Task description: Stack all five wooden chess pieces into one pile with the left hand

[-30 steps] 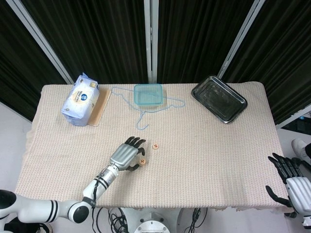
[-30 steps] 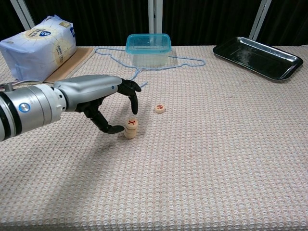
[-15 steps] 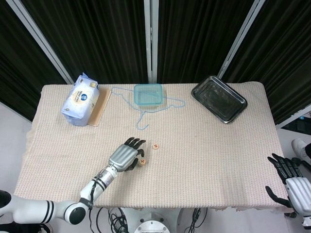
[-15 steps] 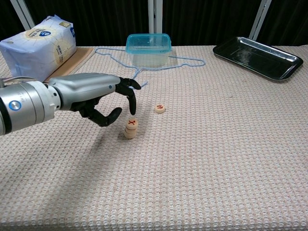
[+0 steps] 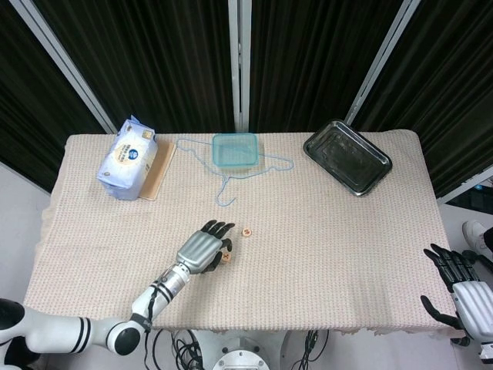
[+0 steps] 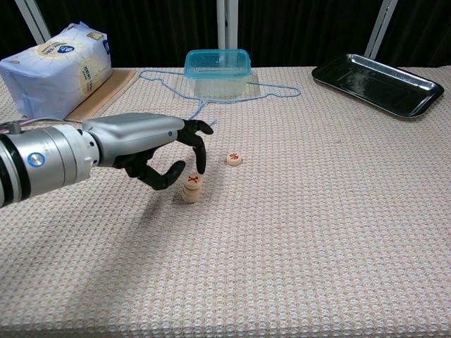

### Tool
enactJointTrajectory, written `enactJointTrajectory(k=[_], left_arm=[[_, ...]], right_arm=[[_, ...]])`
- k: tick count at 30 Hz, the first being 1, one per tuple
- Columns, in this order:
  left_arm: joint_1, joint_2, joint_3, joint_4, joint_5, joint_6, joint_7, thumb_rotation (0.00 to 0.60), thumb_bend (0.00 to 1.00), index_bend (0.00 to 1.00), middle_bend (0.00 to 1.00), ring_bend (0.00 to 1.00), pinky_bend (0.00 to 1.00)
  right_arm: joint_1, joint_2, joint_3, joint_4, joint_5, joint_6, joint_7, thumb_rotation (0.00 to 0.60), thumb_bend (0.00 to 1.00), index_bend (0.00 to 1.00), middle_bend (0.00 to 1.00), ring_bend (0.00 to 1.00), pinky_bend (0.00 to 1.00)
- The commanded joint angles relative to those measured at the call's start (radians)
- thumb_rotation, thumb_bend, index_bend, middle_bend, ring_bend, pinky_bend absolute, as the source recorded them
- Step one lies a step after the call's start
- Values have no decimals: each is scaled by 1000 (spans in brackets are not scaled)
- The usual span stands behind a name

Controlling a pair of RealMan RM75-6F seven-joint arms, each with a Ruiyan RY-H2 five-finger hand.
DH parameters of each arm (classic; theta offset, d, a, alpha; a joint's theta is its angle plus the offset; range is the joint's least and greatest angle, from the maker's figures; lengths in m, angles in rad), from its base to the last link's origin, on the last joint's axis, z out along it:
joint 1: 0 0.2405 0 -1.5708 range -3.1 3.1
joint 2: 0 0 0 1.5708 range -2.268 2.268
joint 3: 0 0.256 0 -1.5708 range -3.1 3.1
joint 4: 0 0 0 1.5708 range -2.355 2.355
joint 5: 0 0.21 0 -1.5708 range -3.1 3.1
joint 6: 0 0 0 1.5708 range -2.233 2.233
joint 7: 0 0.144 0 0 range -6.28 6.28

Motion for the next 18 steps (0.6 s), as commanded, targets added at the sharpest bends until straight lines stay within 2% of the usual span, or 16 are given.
enactJointTrajectory(k=[1, 18], left_arm=[[-5, -5, 4, 7, -9, -7, 7, 600, 676, 366, 0, 0, 0], [-9, 2, 7, -4, -21, 0, 10, 600, 675, 381, 0, 0, 0]], right_arm=[[0, 0, 0, 1, 0, 1, 1, 600, 303, 0, 0, 0, 0], [1, 0, 0, 2, 2, -2, 3, 600, 303, 0, 0, 0, 0]])
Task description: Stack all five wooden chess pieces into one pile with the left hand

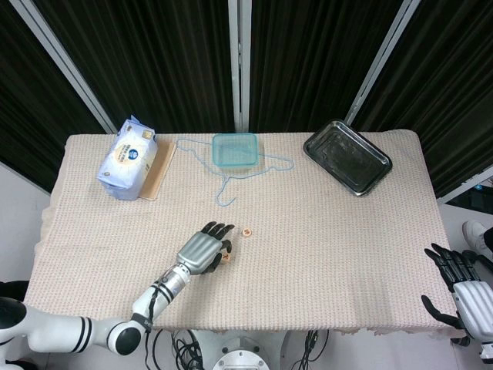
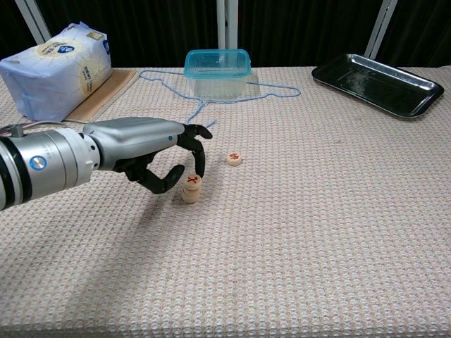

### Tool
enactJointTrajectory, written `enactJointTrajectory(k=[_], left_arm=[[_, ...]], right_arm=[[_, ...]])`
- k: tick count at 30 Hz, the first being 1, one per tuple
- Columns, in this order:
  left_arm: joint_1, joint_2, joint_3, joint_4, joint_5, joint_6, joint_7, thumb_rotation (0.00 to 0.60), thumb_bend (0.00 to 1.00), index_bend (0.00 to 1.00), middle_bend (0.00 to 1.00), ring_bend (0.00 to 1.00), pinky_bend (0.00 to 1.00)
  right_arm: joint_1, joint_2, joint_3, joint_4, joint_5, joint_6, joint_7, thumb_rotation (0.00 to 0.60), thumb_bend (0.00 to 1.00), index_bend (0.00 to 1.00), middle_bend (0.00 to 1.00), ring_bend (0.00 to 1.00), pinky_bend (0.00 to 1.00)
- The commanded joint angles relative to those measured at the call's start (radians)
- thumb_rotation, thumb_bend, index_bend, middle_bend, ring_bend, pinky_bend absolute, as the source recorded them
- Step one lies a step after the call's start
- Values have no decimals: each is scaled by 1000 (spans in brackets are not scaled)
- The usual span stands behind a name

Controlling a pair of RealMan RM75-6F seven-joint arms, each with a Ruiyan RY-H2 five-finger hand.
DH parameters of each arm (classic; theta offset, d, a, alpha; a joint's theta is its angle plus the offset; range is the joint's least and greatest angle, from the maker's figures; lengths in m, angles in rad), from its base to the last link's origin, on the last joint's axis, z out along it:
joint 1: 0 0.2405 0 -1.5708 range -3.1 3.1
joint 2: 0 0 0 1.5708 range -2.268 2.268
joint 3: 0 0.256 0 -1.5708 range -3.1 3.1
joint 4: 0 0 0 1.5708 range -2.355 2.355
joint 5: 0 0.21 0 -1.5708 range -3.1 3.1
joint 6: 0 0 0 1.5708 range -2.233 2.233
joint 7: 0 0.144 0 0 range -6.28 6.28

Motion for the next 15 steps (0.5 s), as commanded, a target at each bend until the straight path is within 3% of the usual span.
enactJointTrajectory(k=[1, 15], left_arm=[[0, 2, -1, -3, 1, 2, 0, 600, 675, 381, 0, 0, 0], [4, -5, 1, -27, 93, 21, -29, 600, 673, 364, 0, 0, 0]], right_arm=[[0, 0, 0, -1, 0, 0, -1, 600, 303, 0, 0, 0, 0], [1, 0, 0, -1, 0, -1, -1, 600, 303, 0, 0, 0, 0]])
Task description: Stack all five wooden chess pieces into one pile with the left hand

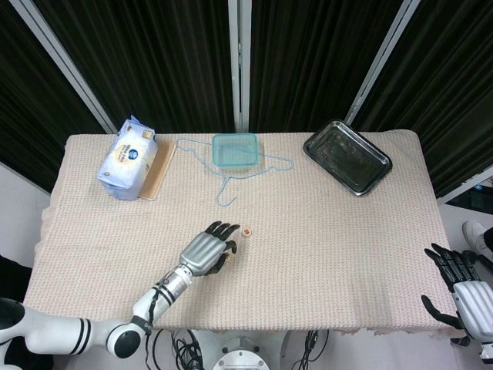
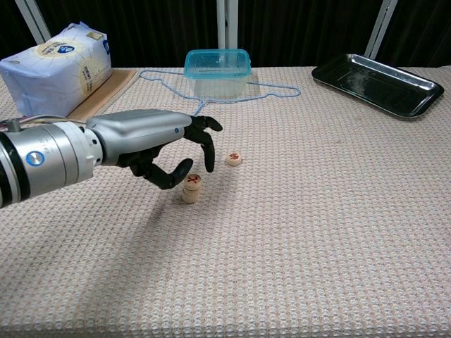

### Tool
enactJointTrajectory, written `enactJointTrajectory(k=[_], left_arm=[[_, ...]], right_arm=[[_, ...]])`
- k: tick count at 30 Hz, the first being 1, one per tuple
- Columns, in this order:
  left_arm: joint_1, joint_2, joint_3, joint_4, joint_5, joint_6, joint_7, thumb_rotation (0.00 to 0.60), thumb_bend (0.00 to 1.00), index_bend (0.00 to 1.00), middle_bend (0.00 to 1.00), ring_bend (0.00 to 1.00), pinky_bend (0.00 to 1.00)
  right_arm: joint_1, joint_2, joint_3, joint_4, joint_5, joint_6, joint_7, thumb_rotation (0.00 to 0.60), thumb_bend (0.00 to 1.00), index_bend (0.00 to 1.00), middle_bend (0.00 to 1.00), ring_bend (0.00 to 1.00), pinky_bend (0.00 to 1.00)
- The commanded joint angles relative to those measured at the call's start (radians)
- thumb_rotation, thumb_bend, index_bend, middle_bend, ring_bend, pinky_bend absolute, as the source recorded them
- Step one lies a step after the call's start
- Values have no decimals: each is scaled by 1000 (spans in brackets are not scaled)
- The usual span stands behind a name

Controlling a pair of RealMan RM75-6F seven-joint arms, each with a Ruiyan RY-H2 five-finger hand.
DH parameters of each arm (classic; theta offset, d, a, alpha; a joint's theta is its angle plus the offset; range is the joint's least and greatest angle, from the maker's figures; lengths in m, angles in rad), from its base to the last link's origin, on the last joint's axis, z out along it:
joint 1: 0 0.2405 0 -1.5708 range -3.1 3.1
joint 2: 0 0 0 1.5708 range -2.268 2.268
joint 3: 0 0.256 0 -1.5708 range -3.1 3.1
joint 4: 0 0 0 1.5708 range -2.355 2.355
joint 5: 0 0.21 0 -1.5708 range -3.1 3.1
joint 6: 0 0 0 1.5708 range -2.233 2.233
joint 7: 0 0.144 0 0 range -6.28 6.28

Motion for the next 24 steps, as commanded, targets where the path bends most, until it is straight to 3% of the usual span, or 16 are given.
enactJointTrajectory(k=[1, 24], left_arm=[[-6, -8, 5, 1, 25, -2, 9, 600, 674, 364, 0, 0, 0], [-35, -21, 29, 1, -43, -18, 101, 600, 674, 383, 0, 0, 0]], right_arm=[[1, 0, 0, 0, 1, -3, -1, 600, 303, 0, 0, 0, 0], [1, 1, 0, 1, 4, -4, 3, 600, 304, 0, 0, 0, 0]])
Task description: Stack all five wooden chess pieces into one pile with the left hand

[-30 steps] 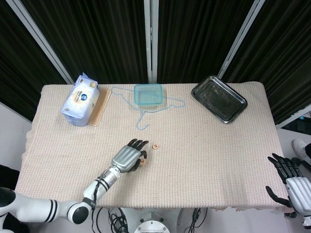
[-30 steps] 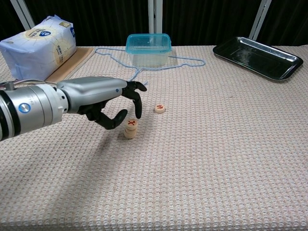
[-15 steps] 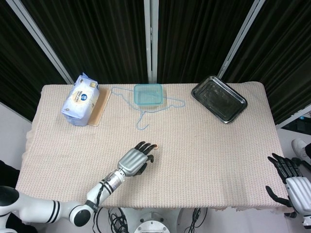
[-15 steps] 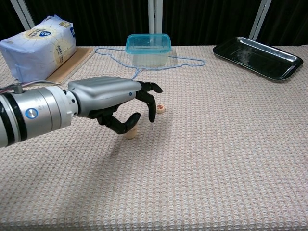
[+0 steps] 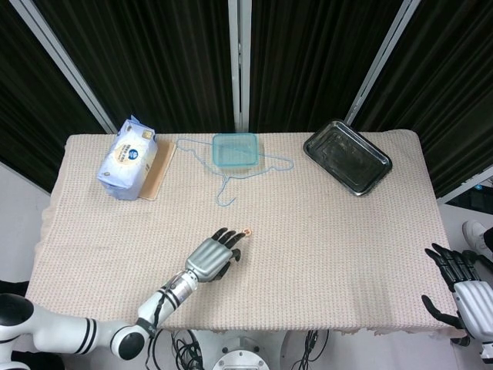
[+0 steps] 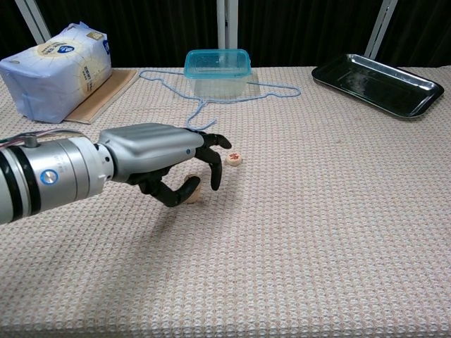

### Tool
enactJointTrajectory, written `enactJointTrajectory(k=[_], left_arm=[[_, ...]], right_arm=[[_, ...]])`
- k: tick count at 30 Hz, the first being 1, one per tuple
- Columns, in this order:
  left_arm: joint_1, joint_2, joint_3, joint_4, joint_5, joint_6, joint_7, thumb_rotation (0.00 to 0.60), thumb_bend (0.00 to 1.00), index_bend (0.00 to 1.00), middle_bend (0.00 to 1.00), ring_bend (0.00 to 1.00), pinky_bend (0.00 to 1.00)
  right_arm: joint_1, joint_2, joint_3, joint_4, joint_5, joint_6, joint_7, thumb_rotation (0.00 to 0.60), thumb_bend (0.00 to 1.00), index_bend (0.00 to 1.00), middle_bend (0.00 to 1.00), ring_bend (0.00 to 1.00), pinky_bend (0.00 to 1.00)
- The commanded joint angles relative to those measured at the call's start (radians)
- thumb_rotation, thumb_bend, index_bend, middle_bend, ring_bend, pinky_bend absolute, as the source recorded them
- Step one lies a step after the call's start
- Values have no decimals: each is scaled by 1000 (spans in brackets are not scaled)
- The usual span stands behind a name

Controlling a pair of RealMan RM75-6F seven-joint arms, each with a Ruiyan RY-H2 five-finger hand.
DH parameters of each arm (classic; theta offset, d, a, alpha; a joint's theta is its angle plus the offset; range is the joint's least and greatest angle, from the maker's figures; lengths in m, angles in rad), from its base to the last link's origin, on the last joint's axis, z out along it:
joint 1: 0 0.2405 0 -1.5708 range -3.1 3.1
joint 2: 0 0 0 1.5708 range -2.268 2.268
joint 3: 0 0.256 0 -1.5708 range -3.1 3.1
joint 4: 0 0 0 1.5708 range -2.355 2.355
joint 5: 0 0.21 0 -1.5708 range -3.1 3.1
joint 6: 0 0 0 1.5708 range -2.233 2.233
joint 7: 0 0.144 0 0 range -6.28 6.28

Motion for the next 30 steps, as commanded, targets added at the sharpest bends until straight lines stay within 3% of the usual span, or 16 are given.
enactJointTrajectory(k=[1, 30], left_arm=[[0, 1, 2, 0, -2, 0, 0, 600, 674, 385, 0, 0, 0], [-4, 20, 7, -8, -29, -3, -5, 600, 675, 411, 0, 0, 0]], right_arm=[[0, 0, 0, -1, 1, -1, -1, 600, 304, 0, 0, 0, 0], [2, -3, 0, -1, 1, -6, -6, 600, 304, 0, 0, 0, 0]])
